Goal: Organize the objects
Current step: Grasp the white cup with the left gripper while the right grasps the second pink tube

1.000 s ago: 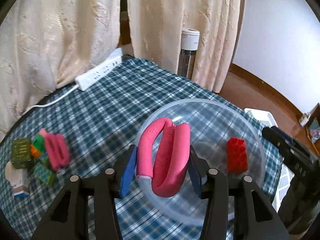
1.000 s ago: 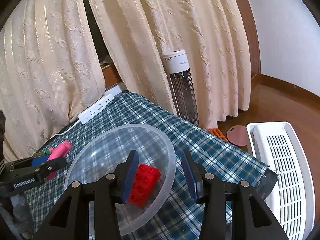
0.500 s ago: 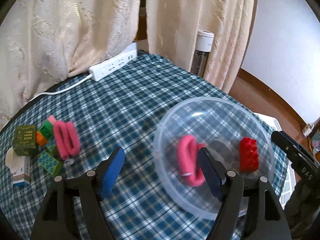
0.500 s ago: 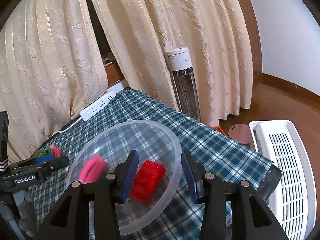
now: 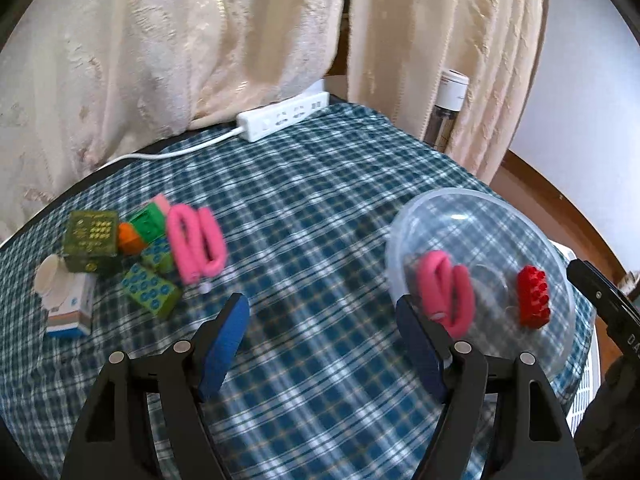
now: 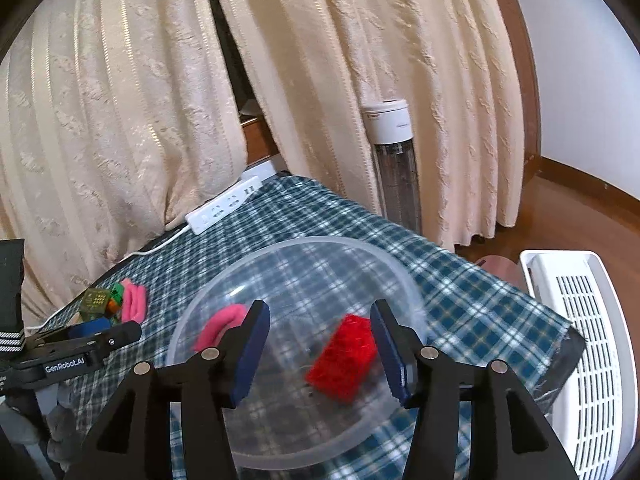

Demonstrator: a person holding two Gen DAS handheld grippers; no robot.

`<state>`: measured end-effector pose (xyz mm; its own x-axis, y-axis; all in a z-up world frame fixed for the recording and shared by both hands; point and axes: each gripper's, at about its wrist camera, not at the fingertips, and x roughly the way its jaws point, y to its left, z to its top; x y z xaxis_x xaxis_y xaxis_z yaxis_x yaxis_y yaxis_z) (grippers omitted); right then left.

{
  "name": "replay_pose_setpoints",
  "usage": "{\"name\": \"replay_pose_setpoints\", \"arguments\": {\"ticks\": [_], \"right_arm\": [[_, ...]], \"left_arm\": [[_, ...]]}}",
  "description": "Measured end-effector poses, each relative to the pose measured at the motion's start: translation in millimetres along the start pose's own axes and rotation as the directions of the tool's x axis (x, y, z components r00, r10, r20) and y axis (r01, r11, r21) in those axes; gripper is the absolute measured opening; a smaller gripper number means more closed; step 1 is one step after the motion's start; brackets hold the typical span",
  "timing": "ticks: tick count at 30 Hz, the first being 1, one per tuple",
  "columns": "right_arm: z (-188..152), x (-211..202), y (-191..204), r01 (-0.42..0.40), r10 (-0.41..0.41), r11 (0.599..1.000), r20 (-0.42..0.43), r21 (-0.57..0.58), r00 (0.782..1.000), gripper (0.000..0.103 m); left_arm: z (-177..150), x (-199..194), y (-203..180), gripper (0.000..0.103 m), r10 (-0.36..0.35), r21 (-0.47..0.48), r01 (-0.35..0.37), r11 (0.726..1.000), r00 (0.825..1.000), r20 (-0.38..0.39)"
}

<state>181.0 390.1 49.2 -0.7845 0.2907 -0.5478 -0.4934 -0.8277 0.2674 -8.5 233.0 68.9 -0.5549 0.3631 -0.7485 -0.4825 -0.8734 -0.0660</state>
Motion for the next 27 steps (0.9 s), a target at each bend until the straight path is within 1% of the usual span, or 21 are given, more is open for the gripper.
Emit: {"name": "replay_pose_setpoints", "arguments": {"ticks": [12, 25, 27], "right_arm": [[-2, 6, 40, -0.051, 0.050, 0.997, -0.023, -0.053, 0.998, 0.057], [-8, 18, 84, -0.109, 0.102, 0.988, -0.071, -0.106, 0.992, 0.058], [-10, 20, 91, -0.117, 0.108, 0.987, -0.079, -0.113, 0.991, 0.059]], "left_arm": [[-11, -12, 52, 0.077, 0.066, -0.073, -0.065, 0.995, 0.998, 0.009], [-22, -23, 113, 0.077, 0.136, -0.163, -0.133, 0.978, 0.991, 0.006], [-23, -26, 123, 0.077, 0.147, -0.178, -0.143, 0.974, 0.989, 0.006]]}}
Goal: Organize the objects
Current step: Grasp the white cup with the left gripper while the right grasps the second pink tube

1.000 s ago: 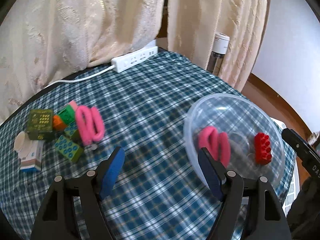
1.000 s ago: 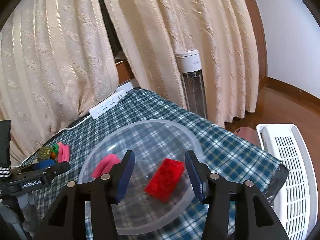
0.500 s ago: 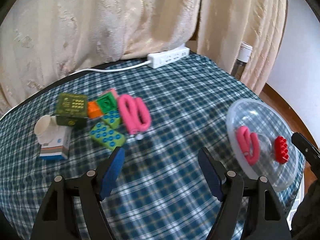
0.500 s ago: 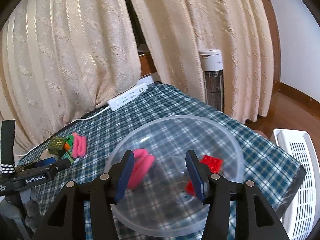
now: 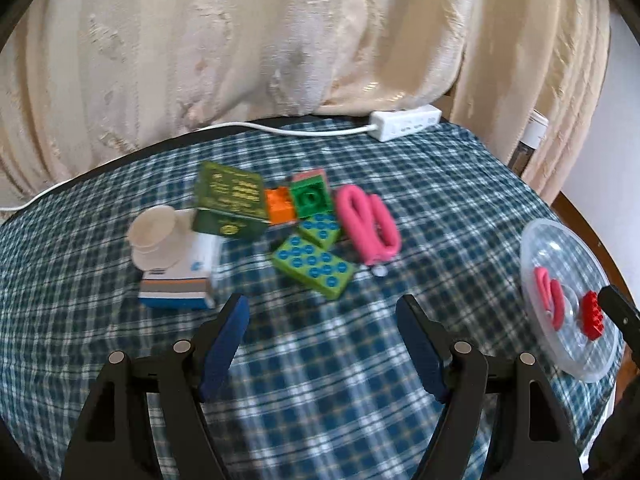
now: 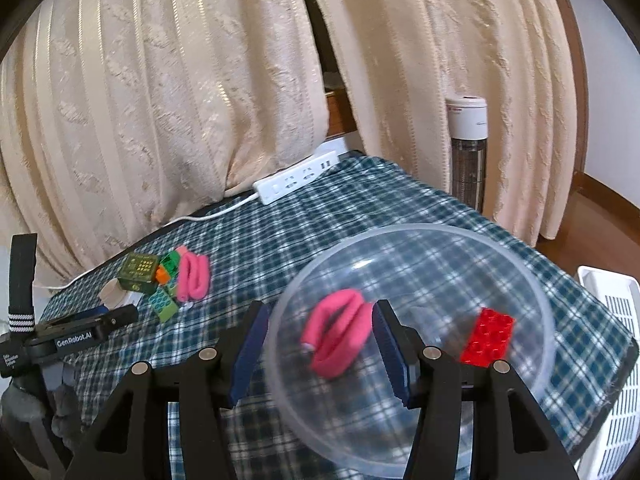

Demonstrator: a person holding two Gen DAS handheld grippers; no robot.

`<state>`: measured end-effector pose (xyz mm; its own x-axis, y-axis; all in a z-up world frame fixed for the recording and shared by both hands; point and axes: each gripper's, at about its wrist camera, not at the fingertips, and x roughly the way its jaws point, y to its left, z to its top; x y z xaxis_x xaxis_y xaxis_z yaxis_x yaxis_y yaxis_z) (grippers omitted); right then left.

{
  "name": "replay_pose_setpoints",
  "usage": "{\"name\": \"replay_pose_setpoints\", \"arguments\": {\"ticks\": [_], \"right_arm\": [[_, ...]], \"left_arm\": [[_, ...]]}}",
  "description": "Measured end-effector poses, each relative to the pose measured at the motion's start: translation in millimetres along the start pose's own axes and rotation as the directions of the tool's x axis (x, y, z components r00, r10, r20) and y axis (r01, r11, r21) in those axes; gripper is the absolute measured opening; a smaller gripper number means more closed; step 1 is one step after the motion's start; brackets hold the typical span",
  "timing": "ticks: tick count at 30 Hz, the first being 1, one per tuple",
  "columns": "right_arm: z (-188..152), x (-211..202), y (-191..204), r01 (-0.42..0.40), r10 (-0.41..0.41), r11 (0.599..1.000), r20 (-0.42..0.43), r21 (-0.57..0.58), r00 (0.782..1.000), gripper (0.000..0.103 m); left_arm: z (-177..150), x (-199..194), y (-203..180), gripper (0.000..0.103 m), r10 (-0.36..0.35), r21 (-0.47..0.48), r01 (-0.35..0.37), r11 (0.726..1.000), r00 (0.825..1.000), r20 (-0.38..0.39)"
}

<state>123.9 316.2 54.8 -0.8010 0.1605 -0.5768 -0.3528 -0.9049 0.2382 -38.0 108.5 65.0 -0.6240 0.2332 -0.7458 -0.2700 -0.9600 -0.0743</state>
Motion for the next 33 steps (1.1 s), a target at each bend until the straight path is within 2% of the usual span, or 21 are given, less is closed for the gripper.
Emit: {"name": "replay_pose_setpoints", "arguments": {"ticks": [14, 26, 33], "right_arm": [[0, 18, 41, -0.053, 0.051, 0.998, -0.041, -0.047, 0.998, 0.068], [-3, 40, 68, -0.100, 0.092, 0.992, -0.097, -0.082, 0.991, 0.071], [-3, 56, 83, -0.125, 0.111, 0.987, -0.138, -0.097, 0.984, 0.071]], "left_arm": [[2, -3, 64, 0.077, 0.086, -0.089, -0.085, 0.992, 0.996, 0.010], [12, 15, 121, 0.077, 0.187, -0.137, -0.186, 0.973, 0.982, -0.006], [22, 32, 135, 0.077, 0.187, -0.135, -0.187, 0.973, 0.982, -0.018]]}}
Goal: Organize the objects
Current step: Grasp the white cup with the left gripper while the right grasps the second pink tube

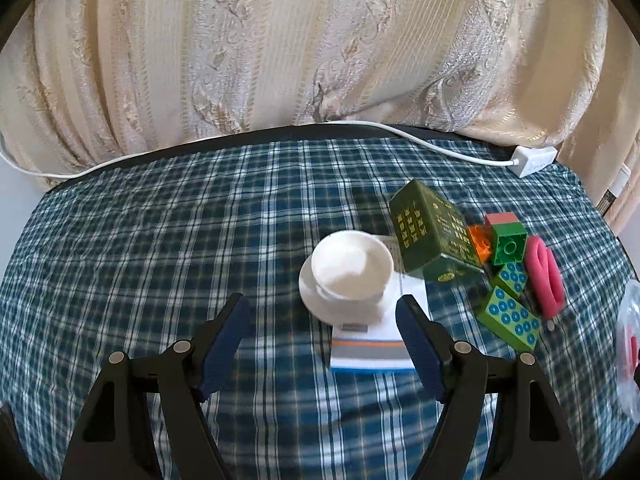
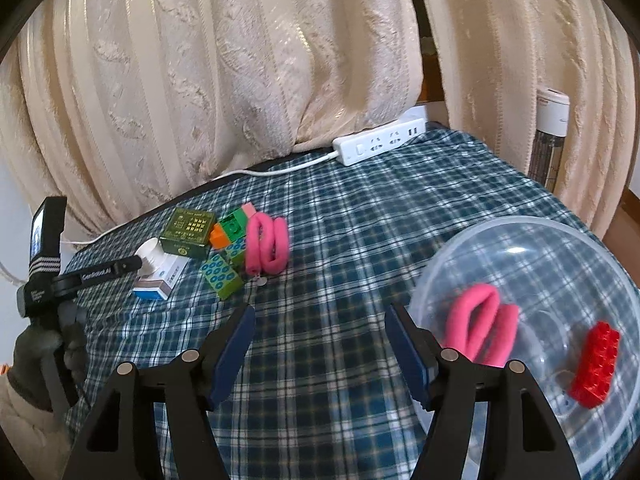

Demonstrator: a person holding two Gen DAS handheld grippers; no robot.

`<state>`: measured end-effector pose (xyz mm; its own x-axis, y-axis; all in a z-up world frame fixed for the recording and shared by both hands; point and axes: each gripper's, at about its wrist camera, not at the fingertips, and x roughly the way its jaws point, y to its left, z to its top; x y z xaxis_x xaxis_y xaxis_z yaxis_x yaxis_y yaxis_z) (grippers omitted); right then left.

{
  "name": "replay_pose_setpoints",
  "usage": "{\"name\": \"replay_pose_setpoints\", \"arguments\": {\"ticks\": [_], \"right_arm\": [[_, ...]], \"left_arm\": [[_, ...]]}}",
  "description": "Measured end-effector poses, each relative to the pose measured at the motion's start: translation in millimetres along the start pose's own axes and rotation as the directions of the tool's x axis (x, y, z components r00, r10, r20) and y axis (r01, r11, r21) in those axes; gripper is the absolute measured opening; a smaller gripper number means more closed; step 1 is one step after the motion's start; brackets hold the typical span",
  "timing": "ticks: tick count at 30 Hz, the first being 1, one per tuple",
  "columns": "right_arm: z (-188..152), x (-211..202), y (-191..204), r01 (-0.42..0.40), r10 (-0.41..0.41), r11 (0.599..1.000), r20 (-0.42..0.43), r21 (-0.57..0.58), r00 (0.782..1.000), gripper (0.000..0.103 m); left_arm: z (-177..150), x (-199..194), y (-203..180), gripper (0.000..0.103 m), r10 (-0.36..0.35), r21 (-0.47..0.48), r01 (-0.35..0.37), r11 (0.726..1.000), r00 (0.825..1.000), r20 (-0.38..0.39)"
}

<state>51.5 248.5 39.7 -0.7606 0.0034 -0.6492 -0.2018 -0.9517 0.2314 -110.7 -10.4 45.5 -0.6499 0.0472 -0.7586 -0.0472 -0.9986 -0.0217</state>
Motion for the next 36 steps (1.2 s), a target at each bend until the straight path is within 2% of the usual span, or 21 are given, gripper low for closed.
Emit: {"name": "replay_pose_setpoints", "arguments": {"ticks": [15, 18, 20, 22, 36], "right_arm": [[15, 41, 23, -0.030, 0.027, 0.999, -0.074, -0.038, 0.997, 0.071], [19, 51, 28, -0.033, 0.029, 0.998, -0.088, -0.046, 0.996, 0.071], [21, 58, 31, -0.037, 0.032, 0.998, -0.099, -0.044, 0.995, 0.071], [23, 66, 32, -0.039, 0.035, 0.999, -0.111, -0.038, 0.993, 0.071], [45, 116, 44, -0.012, 0.005, 0.999, -0.137, -0.051, 0.991, 0.071]], "left_arm": [[16, 34, -6, 0.077, -0.017, 0.034, 0.017, 0.999, 1.000, -0.016], [16, 36, -6, 0.071, -0.021, 0.039, 0.021, 0.999, 1.000, -0.004], [16, 38, -4, 0.057, -0.030, 0.035, 0.030, 0.999, 1.000, -0.008], [16, 37, -1, 0.051, -0.044, 0.025, 0.044, 0.999, 0.999, -0.003], [15, 21, 4, 0.051, -0.043, -0.001, 0.043, 0.999, 0.999, 0.028]]}}
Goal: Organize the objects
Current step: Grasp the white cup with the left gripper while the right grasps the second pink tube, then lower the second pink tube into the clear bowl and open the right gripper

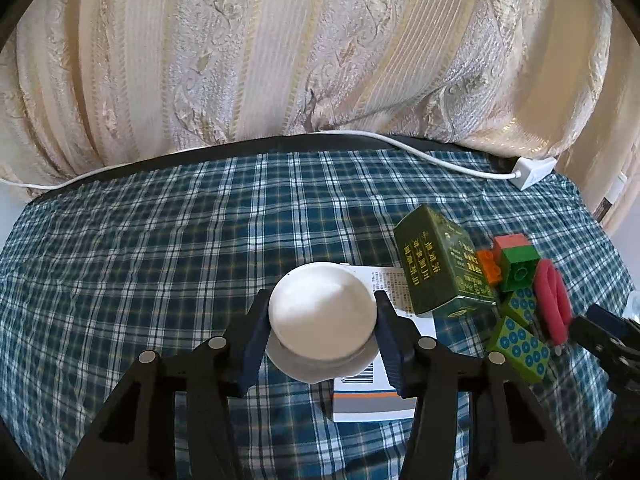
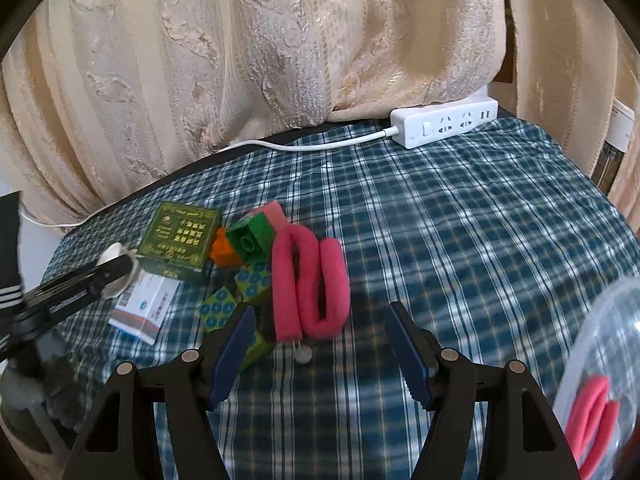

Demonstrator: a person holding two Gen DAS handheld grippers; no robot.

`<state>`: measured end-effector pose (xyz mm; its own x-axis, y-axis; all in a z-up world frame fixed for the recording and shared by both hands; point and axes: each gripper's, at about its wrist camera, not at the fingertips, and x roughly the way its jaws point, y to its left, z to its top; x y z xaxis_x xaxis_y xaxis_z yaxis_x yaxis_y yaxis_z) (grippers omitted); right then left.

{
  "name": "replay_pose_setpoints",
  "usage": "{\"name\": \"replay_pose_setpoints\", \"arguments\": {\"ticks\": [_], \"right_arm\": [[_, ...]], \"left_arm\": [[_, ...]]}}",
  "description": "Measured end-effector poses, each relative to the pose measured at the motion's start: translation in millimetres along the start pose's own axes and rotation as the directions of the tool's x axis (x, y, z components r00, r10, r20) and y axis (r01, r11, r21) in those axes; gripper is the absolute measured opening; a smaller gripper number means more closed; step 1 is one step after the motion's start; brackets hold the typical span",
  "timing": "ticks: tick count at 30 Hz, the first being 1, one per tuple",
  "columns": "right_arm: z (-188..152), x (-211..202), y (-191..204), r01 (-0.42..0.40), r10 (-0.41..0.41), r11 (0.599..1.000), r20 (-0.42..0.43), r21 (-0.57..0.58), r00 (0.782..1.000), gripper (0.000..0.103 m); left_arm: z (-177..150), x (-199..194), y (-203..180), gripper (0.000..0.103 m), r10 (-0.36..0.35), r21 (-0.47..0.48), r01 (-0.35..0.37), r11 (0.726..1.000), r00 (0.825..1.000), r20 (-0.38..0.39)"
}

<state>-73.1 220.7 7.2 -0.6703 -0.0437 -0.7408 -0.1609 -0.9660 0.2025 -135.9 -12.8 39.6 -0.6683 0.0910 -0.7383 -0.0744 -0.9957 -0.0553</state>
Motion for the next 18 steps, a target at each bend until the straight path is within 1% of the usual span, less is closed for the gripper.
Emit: {"name": "replay_pose_setpoints", "arguments": {"ticks": [7, 13, 14, 16, 17, 18], "right_arm": [[6, 20, 3, 0.011, -0.012, 1.000, -0.024, -0.016, 1.000, 0.071], [7, 33, 3, 0.005, -0.006, 1.000, -0.044, -0.023, 0.999, 0.071], [7, 33, 4, 0.008, -0.009, 0.999, -0.037, -0.031, 0.999, 0.068], [7, 34, 6, 0.016, -0.018, 0.998, -0.035, -0.053, 0.999, 0.060], [6, 34, 7, 0.017, -0.020, 0.998, -0.036, -0.060, 0.999, 0.053], [6, 33, 7, 0.022, -0.024, 0.998, -0.035, -0.067, 0.999, 0.051]], "left_arm": [[1, -6, -4, 0.051, -0.001, 0.007, 0.001, 1.000, 1.000, 0.012], [-1, -5, -8, 0.051, -0.001, 0.016, 0.001, 1.000, 1.000, 0.005], [-1, -5, -9, 0.051, -0.002, 0.018, 0.002, 1.000, 1.000, 0.003], [-2, -4, -11, 0.051, -0.003, 0.022, 0.003, 1.000, 1.000, 0.001], [-2, -4, -12, 0.051, -0.005, 0.026, 0.005, 1.000, 1.000, 0.000], [-3, -4, -13, 0.051, -0.006, 0.028, 0.006, 1.000, 1.000, -0.001]]}}
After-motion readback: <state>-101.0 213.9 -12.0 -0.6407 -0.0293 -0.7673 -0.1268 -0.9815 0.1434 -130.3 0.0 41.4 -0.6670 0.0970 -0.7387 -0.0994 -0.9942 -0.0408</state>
